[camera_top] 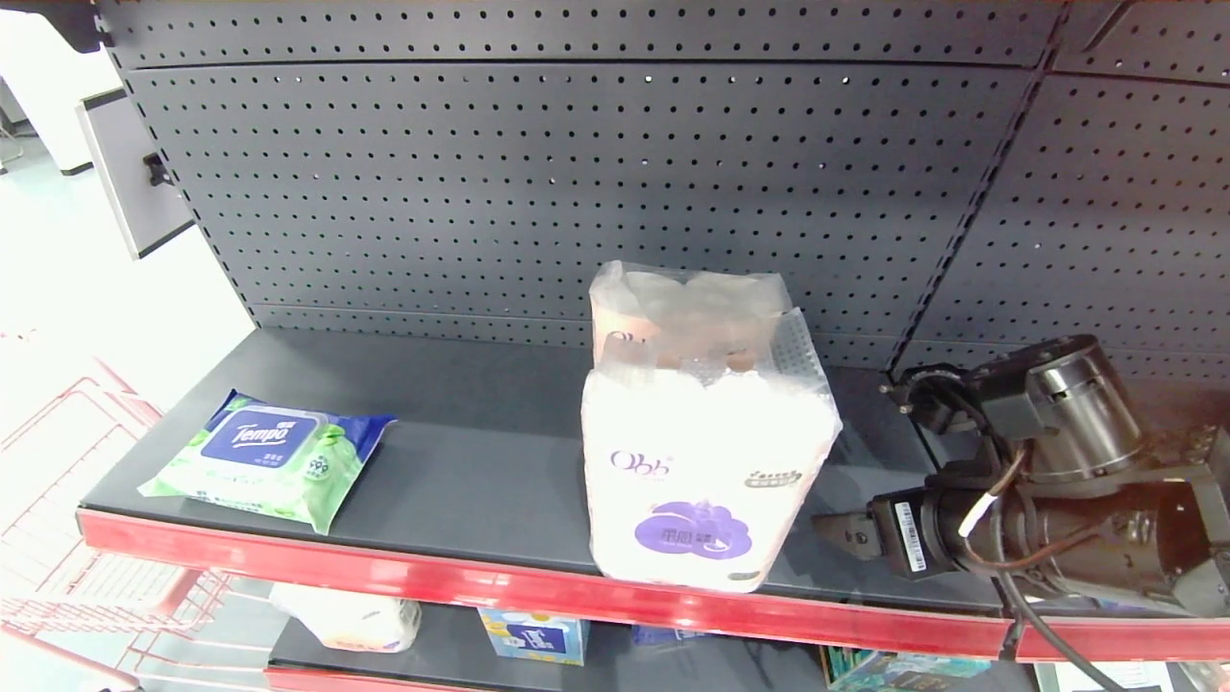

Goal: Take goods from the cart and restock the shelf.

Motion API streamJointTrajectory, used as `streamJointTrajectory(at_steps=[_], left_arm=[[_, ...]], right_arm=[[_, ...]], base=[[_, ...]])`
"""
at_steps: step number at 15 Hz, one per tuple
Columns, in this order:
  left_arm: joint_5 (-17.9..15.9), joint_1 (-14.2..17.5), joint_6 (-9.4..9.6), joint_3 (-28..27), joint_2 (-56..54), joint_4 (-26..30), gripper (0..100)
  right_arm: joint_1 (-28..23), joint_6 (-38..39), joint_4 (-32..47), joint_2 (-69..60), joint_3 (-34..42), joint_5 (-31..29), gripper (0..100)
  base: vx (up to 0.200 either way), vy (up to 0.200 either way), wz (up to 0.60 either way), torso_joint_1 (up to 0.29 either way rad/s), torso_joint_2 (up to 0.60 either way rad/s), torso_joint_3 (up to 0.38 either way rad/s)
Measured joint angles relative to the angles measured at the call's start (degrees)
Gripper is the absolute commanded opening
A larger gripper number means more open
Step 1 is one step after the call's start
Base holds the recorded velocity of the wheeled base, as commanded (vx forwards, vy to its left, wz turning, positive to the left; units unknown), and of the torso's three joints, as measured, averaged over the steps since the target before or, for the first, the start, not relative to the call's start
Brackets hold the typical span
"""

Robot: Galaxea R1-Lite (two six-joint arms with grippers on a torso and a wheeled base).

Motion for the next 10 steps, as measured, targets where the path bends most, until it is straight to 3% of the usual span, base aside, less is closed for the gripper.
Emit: streamJointTrajectory(at_steps=[10], left_arm=[[0.7, 0.0, -0.02, 0.1, -0.4, 0.1, 100]], right_arm=[[2.2, -0.2, -4.1, 3.5, -0.3, 0.1, 100]], base=[[0.000, 0.000, 0.00, 0.000, 0.00, 0.000]])
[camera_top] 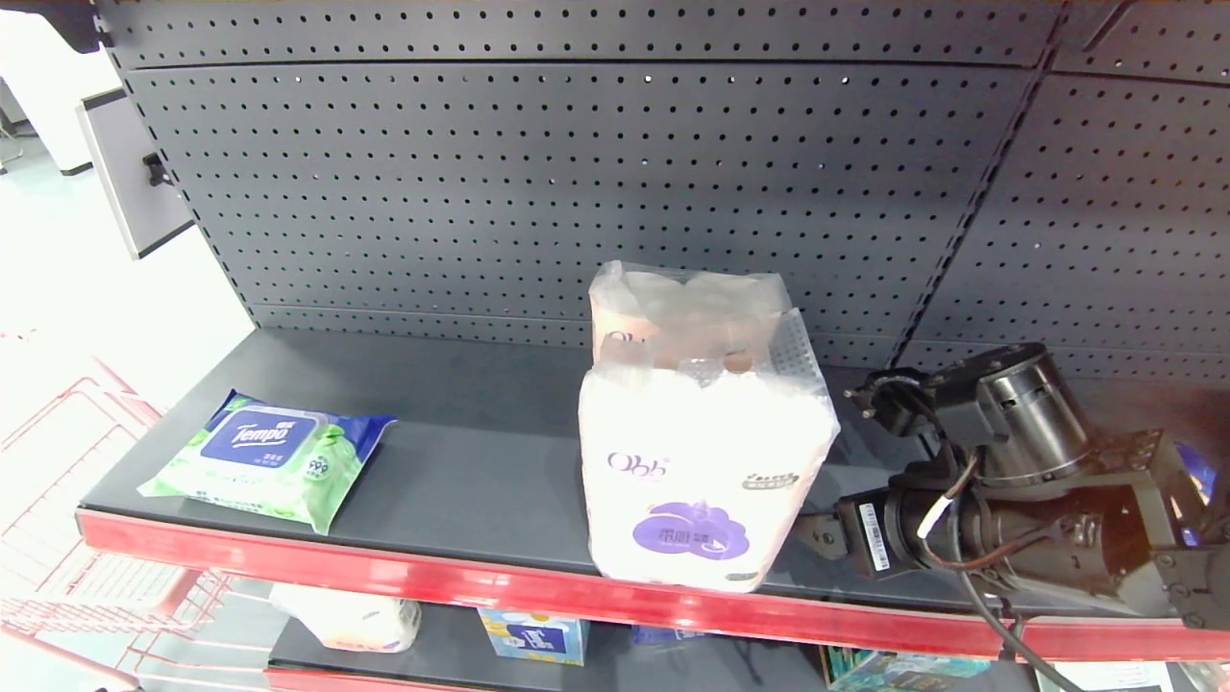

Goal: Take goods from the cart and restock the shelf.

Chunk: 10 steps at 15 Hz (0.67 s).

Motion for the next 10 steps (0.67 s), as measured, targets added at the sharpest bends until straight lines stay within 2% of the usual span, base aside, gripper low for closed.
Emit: streamJointTrajectory(at_steps=[10], left_arm=[[0.0, 0.1, -0.06, 0.1, -0.5, 0.1, 100]], right_arm=[[1.3, 0.0, 0.0, 2.0, -2.0, 0.0, 100]], base=[[0.000, 0.000, 0.00, 0.000, 0.00, 0.000]])
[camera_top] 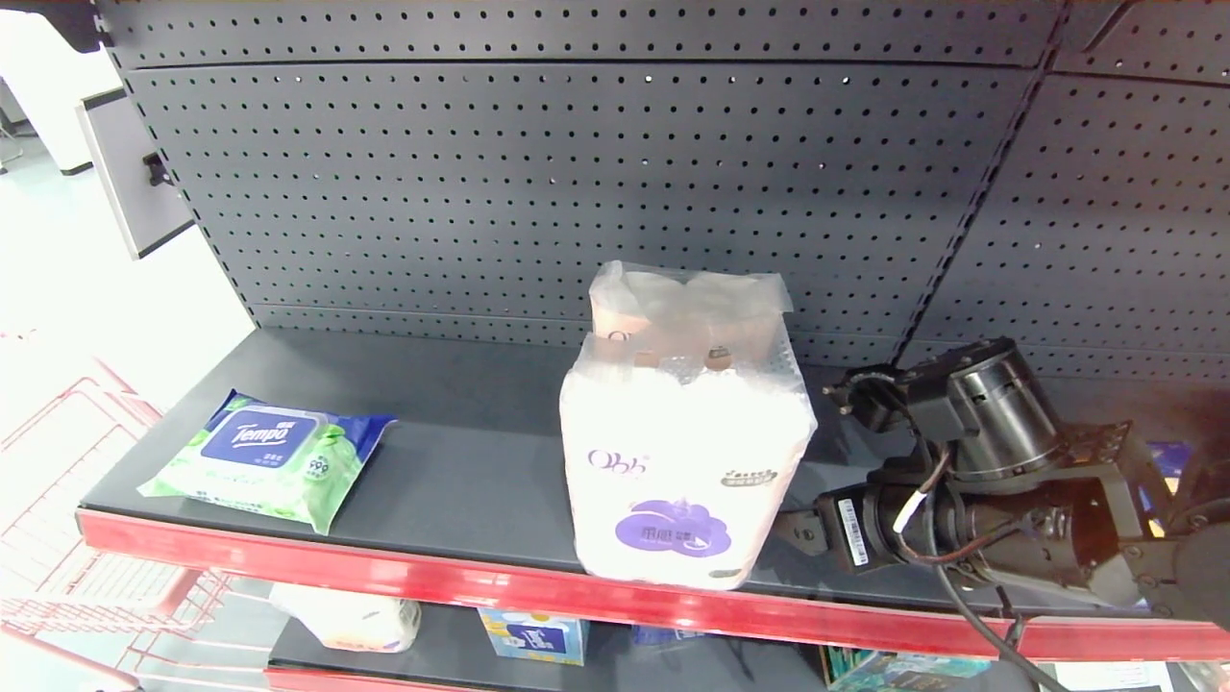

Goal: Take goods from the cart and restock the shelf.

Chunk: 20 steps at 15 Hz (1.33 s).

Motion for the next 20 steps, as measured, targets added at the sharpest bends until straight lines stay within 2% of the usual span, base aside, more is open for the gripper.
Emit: streamJointTrajectory(at_steps=[6, 11, 14, 17, 20], left_arm=[[0.0, 0.0, -0.02, 0.0, -0.3, 0.0, 100], [0.0, 0.0, -0.02, 1.0, -1.3, 0.0, 100], [-0.4, 0.0, -0.02, 2.2, -2.8, 0.0, 100], [-1.4, -0.1, -0.02, 5.0, -5.5, 0.0, 100], [-5.7, -0.5, 0.00, 8.2, -9.3, 0.0, 100]], right_arm=[[0.3, 0.0, 0.1, 0.1, 0.4, -0.2, 100], [-0.2, 0.0, 0.2, -4.4, 4.3, -0.5, 100], [-0.2, -1.7, 0.2, -13.6, 9.5, -1.9, 100], [-0.4, -5.1, 1.2, -26.2, 15.0, -6.7, 100], [-3.5, -6.5, 9.0, -36.9, 16.9, -12.8, 100]], base=[[0.000, 0.000, 0.00, 0.000, 0.00, 0.000], [0.000, 0.000, 0.00, 0.000, 0.00, 0.000], [0.000, 0.000, 0.00, 0.000, 0.00, 0.000], [0.000, 0.000, 0.00, 0.000, 0.00, 0.000], [0.000, 0.000, 0.00, 0.000, 0.00, 0.000]])
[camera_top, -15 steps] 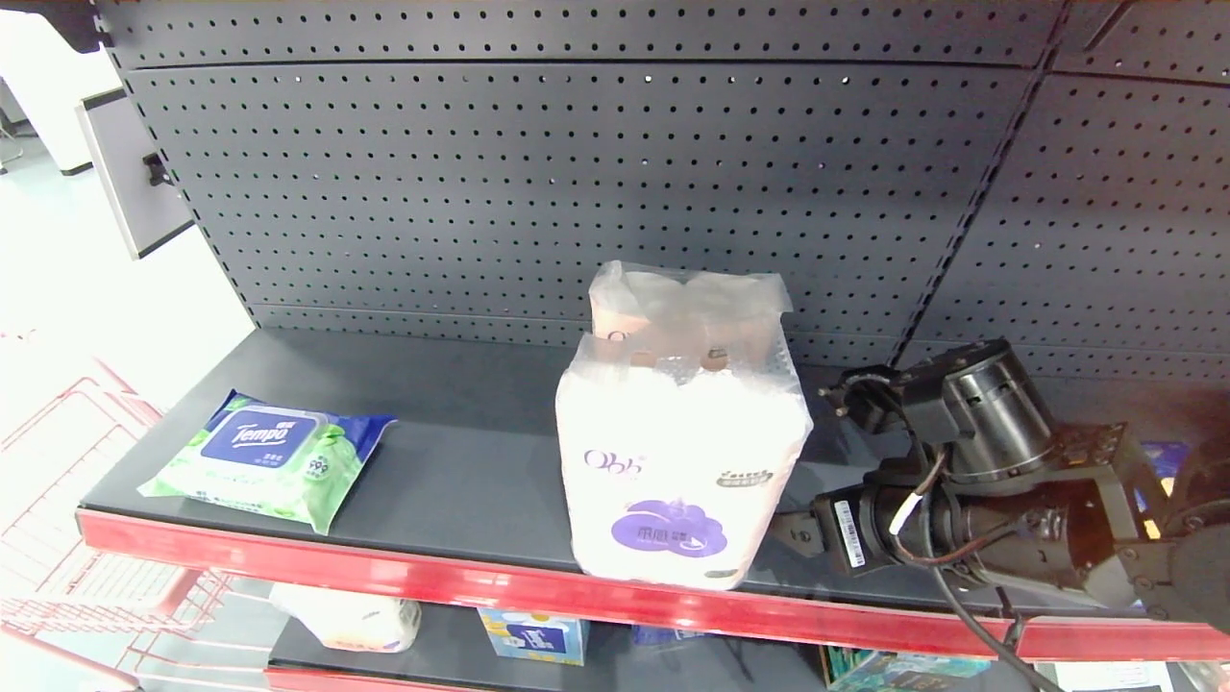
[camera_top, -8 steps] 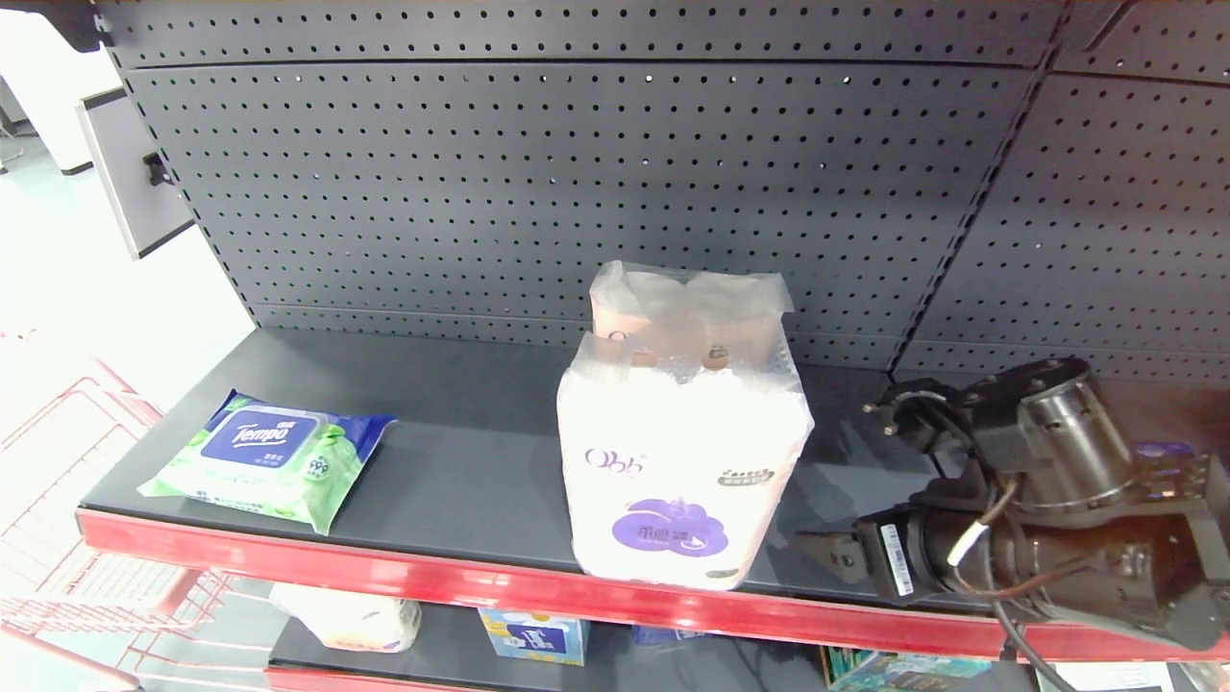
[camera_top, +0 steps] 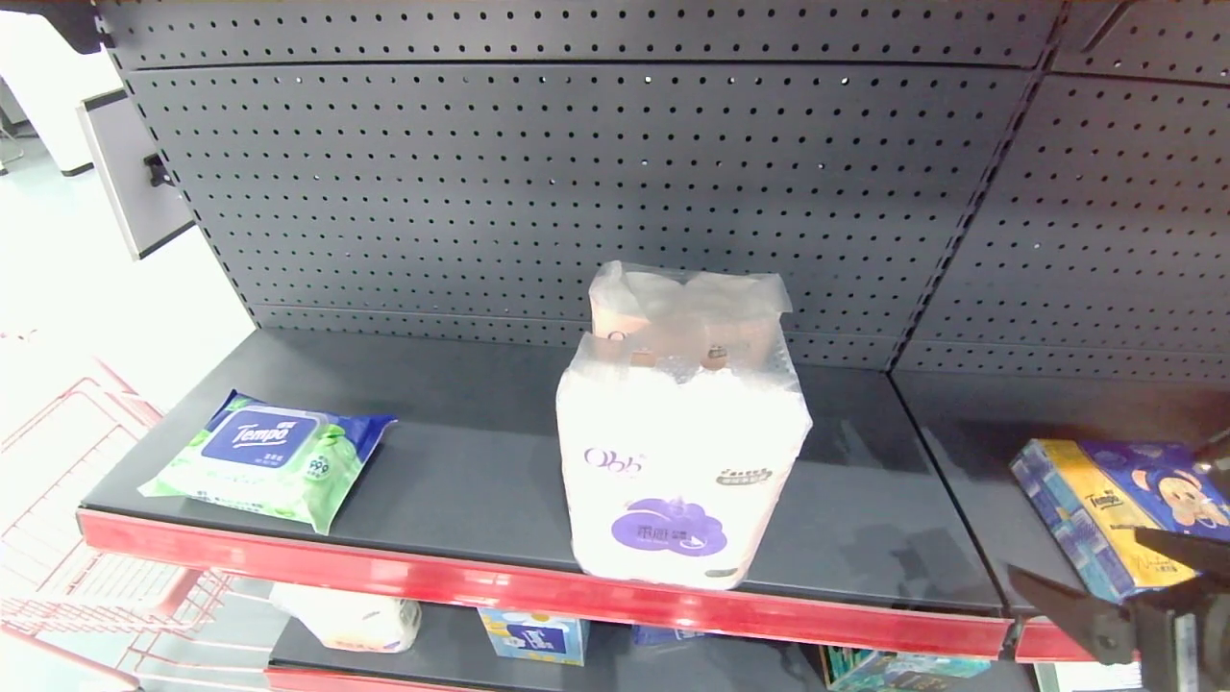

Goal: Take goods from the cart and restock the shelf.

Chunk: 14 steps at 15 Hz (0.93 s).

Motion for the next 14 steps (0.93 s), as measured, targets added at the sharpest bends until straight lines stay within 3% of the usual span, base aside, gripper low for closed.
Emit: streamJointTrajectory(at_steps=[5, 7, 11, 14], left_arm=[[-0.5, -0.2, -0.02, 4.4, -4.0, -0.4, 100], [-0.5, -0.2, -0.02, 5.6, -5.4, -0.5, 100], [-0.1, -0.2, 0.06, 9.6, -11.1, -1.6, 100], [2.3, -0.1, 0.26, 11.0, -15.2, -4.1, 100]], right_arm=[[-22.6, -2.5, 21.0, -14.3, -3.1, -3.0, 100], [-28.2, -5.1, 24.7, -20.9, -2.8, -1.7, 100], [-28.5, -12.5, 22.6, -38.2, 5.6, 12.5, 100], [-26.7, -15.5, 6.9, -47.0, 16.5, 18.5, 100]], base=[[0.000, 0.000, 0.00, 0.000, 0.00, 0.000], [0.000, 0.000, 0.00, 0.000, 0.00, 0.000], [0.000, 0.000, 0.00, 0.000, 0.00, 0.000], [0.000, 0.000, 0.00, 0.000, 0.00, 0.000]])
